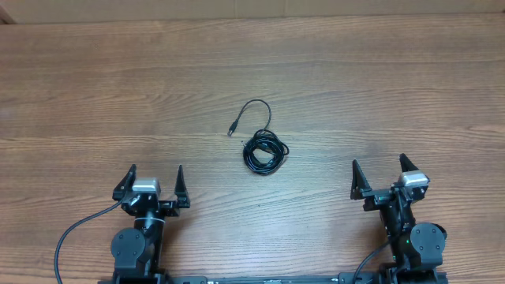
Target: Untangle cables
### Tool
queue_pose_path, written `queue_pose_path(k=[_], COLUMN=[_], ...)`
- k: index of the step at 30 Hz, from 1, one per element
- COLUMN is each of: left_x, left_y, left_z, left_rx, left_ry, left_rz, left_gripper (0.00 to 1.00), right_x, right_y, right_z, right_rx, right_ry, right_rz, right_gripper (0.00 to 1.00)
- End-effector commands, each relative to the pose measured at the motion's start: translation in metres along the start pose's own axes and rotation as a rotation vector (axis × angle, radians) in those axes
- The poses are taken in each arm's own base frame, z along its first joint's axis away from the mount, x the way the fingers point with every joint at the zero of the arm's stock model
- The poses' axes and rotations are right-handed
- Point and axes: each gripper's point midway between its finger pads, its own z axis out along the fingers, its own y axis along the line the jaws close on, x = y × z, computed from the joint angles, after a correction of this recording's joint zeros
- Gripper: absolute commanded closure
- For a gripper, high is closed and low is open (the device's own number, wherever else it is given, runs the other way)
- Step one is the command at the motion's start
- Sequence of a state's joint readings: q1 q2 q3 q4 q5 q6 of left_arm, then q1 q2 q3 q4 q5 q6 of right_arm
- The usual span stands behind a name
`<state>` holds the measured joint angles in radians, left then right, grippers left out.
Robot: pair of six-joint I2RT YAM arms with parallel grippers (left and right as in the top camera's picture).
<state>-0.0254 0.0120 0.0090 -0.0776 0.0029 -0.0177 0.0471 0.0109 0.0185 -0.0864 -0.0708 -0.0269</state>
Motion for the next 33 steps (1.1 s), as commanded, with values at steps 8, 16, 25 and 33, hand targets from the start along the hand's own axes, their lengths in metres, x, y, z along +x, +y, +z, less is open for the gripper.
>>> queue_pose_path(k=[8, 16, 25, 33], left_x=[0.0003, 0.0003, 0.0002, -0.0002], left_y=[0.0008, 0.0008, 0.0008, 0.0005], left_z=[-0.0001, -0.0001, -0.0001, -0.0001], left_rx=[-0.004, -0.004, -0.004, -0.002], left_ry=[-0.003, -0.003, -0.004, -0.006], left_rz=[0.022, 0.022, 0.022, -0.023], left_gripper=[0.01, 0.0, 0.0, 0.01], right_x=[0.0016, 0.0016, 0.0016, 0.0016], right_y=[-0.0026, -0.0026, -0.0026, -0.0026], right_z=[0.0001, 0.0001, 0.0001, 0.0001], right_rx=[0.013, 0.013, 0.013, 0.013], right_ry=[-0.004, -0.004, -0.004, -0.004], right_rz=[-0.004, -0.004, -0.004, -0.004], right_gripper=[0.0, 0.0, 0.0, 0.0])
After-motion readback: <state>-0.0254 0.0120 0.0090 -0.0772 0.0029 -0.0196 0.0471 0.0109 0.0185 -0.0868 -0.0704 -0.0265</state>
